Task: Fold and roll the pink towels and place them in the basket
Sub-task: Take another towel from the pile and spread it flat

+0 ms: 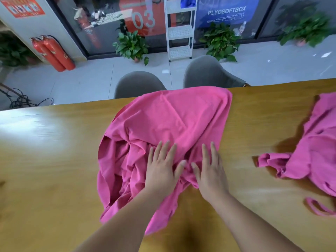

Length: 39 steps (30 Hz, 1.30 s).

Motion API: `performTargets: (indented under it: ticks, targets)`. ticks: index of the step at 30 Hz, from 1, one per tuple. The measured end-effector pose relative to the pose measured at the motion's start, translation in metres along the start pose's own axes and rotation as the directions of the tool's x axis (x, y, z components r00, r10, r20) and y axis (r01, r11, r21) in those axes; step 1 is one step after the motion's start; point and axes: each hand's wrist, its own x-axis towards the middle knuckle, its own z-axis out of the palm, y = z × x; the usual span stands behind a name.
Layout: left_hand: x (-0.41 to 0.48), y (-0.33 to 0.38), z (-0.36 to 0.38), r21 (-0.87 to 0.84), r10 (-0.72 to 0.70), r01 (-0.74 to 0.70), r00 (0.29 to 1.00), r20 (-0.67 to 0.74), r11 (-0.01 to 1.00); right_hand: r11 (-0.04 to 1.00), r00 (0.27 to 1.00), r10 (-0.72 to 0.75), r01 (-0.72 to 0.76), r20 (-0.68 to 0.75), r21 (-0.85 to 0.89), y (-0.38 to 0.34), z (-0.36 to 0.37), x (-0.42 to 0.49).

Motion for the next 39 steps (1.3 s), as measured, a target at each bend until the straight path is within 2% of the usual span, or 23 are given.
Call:
performTargets:
  ticks: [2,5,10,14,16,18,20,21,23,25,26,27,29,30,31,32,33,35,36,37,39]
  targets:
    - [-0.042,-0.009,-0.001,0.113,0.103,-0.116,0.988,0.114,0.987,0.997,0.997,-0.01,0.016,0.081,-0.069,-0.003,0.005,-0.028]
    - [-0.083,-0.041,0.001,0.258,0.128,-0.189,0.963,0.238,0.947,0.965,0.976,-0.025,0.08,0.215,-0.251,-0.005,0.009,-0.063]
    - [-0.115,-0.098,-0.026,0.384,0.15,-0.238,0.958,0.246,0.892,0.932,0.955,0.082,0.029,0.286,-0.361,-0.003,-0.013,-0.099]
    - [-0.143,-0.153,-0.063,0.459,0.154,-0.262,0.953,0.26,0.849,0.913,0.945,0.083,0.056,0.317,-0.404,0.008,-0.038,-0.113]
    - [-0.146,-0.162,-0.074,0.493,0.163,-0.253,0.962,0.218,0.833,0.904,0.944,0.088,0.059,0.319,-0.424,0.01,-0.05,-0.116]
    - [-0.146,-0.15,-0.081,0.49,0.141,-0.175,0.984,0.106,0.854,0.9,0.943,0.13,0.018,0.306,-0.436,0.007,-0.056,-0.116]
    - [-0.15,-0.124,-0.082,0.441,0.121,-0.106,0.993,-0.006,0.891,0.934,0.96,0.138,-0.044,0.245,-0.354,0.0,-0.054,-0.117]
    - [-0.154,-0.109,-0.079,0.419,0.143,-0.122,0.99,-0.02,0.9,0.96,0.976,0.123,-0.071,0.18,-0.271,-0.003,-0.052,-0.119]
    - [-0.165,-0.081,-0.069,0.345,0.298,-0.293,0.954,0.042,0.892,0.992,0.996,0.083,-0.079,0.037,-0.102,-0.006,-0.048,-0.126]
    - [-0.177,-0.058,-0.053,0.254,0.446,-0.473,0.881,0.161,0.843,0.995,0.994,0.075,-0.08,-0.082,-0.059,-0.001,-0.045,-0.134]
    - [-0.184,-0.048,-0.046,0.221,0.449,-0.497,0.862,0.233,0.839,0.991,0.986,0.111,-0.12,-0.127,-0.062,0.001,-0.045,-0.137]
    - [-0.19,-0.039,-0.042,0.203,0.407,-0.476,0.861,0.305,0.856,0.98,0.969,0.181,-0.192,-0.166,-0.053,0.003,-0.047,-0.14]
    - [-0.201,-0.028,-0.036,0.222,0.234,-0.356,0.869,0.436,0.908,0.946,0.918,0.304,-0.322,-0.254,-0.032,0.0,-0.053,-0.147]
    - [-0.206,-0.025,-0.034,0.24,0.183,-0.316,0.873,0.451,0.918,0.946,0.912,0.284,-0.316,-0.296,-0.069,-0.002,-0.056,-0.152]
    - [-0.211,-0.023,-0.033,0.252,0.164,-0.298,0.881,0.443,0.921,0.959,0.927,0.195,-0.249,-0.32,-0.137,-0.005,-0.057,-0.157]
    - [-0.215,-0.023,-0.032,0.259,0.16,-0.29,0.89,0.427,0.921,0.972,0.959,0.061,-0.12,-0.276,-0.204,-0.008,-0.056,-0.163]
    - [-0.218,-0.024,-0.03,0.26,0.168,-0.29,0.898,0.408,0.921,0.969,0.985,-0.079,0.04,-0.154,-0.244,-0.013,-0.053,-0.169]
    - [-0.225,-0.028,-0.029,0.278,0.187,-0.308,0.902,0.388,0.91,0.92,0.955,-0.238,0.28,0.176,-0.276,-0.022,-0.04,-0.182]
    - [-0.229,-0.032,-0.029,0.296,0.194,-0.319,0.903,0.383,0.9,0.899,0.928,-0.246,0.327,0.281,-0.291,-0.025,-0.031,-0.188]
    - [-0.233,-0.036,-0.028,0.309,0.196,-0.324,0.904,0.379,0.894,0.9,0.919,-0.206,0.313,0.335,-0.305,-0.026,-0.023,-0.194]
    - [-0.242,-0.045,-0.03,0.311,0.197,-0.321,0.907,0.372,0.894,0.909,0.92,-0.112,0.247,0.374,-0.337,-0.027,-0.01,-0.207]
